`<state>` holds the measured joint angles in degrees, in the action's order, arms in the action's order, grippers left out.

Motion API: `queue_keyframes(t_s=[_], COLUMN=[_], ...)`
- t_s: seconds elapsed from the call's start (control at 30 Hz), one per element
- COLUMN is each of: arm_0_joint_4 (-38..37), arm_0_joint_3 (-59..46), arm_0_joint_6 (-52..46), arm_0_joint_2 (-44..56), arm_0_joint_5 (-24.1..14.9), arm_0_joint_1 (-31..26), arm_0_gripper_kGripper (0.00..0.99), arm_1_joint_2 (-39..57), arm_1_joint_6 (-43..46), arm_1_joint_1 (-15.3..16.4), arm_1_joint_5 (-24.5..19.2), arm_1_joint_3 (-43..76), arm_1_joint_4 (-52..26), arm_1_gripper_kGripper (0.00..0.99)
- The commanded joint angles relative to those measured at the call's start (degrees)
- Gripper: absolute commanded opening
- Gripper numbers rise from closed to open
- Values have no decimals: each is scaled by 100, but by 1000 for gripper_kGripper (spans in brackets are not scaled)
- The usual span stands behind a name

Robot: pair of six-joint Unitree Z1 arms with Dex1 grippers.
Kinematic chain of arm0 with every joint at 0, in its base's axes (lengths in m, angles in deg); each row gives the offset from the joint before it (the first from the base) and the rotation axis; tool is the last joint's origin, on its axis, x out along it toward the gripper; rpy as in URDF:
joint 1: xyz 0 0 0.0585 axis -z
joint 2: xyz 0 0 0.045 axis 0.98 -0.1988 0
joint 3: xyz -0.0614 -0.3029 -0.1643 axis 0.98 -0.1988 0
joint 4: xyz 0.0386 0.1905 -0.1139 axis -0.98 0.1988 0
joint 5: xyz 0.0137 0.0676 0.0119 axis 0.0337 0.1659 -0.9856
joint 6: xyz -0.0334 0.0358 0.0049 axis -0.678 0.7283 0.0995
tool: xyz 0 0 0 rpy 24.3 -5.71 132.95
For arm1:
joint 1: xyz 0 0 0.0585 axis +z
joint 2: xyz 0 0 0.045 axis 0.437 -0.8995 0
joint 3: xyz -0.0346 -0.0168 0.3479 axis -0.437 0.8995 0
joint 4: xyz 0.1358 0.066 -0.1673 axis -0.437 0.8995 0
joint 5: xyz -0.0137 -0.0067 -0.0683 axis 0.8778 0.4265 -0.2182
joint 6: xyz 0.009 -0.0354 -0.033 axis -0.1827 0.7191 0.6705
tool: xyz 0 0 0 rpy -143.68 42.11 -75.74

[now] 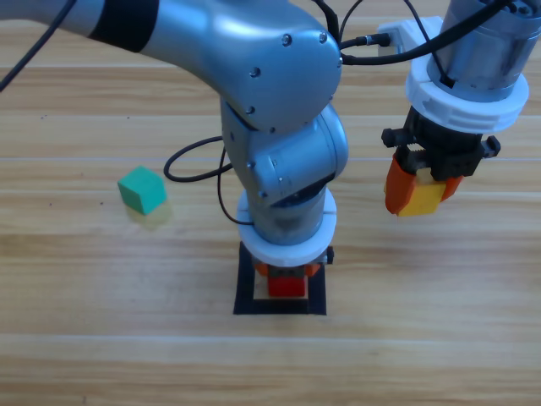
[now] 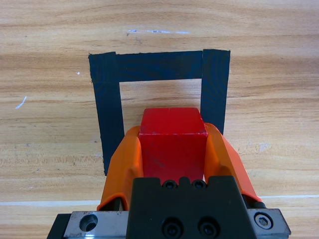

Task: Stack the blocks in the rectangular block: red at the bottom, yellow in the middle, green on top

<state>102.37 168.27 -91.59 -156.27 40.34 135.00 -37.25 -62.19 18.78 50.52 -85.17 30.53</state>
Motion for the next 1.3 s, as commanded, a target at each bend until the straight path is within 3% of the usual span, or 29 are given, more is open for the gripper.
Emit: queue_keyframes(t_s=[0.03, 0.7, 0.73, 0.8, 0.83, 0.9, 1.3], arm_0_joint_4=[12, 12, 4, -5, -5, -5, 74], arm_0_joint_3=[-217, -305, -331, -331, -331, -323, -94], arm_0_joint_6=[58, 295, 295, 295, 269, 216, 31], arm_0_joint_2=[-268, -303, -312, -339, -339, -330, 224], arm_0_joint_5=[-64, -11, -11, -11, -11, -11, -64], arm_0_joint_1=[154, 137, 128, 119, 119, 119, 119], arm_0_gripper_kGripper=[247, 249, 304, 675, 811, 971, 990], arm_1_joint_2=[97, 97, 97, 106, 106, 106, 343], arm_1_joint_6=[39, 65, 65, 65, 65, 65, -102], arm_1_joint_1=[119, 119, 119, 119, 119, 110, 145], arm_1_joint_5=[-67, -84, -84, -84, -84, -84, -321], arm_1_joint_3=[126, 126, 126, 126, 126, 126, 126], arm_1_joint_4=[-15, -24, -24, -24, -24, -24, -24], arm_1_gripper_kGripper=[0, 0, 0, 0, 0, 0, 0])
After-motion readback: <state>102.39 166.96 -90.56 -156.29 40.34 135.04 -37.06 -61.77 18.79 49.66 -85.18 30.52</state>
